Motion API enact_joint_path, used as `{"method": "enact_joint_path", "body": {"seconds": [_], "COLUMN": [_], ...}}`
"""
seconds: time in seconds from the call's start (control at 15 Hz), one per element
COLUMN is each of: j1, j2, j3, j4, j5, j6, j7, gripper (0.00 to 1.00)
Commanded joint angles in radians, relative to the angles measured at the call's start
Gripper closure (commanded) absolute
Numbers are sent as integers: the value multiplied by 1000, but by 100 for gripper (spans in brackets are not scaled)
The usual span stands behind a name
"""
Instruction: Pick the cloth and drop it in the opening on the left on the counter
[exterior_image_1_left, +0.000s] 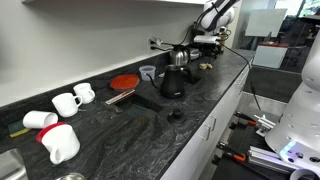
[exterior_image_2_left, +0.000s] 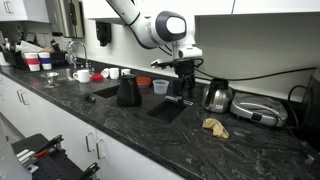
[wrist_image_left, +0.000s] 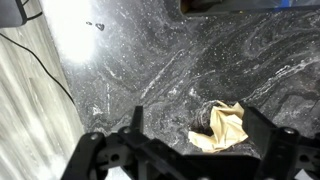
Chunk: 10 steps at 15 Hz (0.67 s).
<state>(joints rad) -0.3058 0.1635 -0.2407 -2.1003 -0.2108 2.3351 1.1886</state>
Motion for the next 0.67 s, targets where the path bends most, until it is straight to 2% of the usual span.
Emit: {"method": "enact_joint_path", "body": {"seconds": [0.0,0.33,0.6], "j1": [28,27,25], "j2": [2,54,159], "j3": [-30,-41,-57], "j4": [3,58,176], "j5": [8,47,160], "j6": [-2,-1,-34], "j7": [-7,24,94], "gripper": [0,0,0]}}
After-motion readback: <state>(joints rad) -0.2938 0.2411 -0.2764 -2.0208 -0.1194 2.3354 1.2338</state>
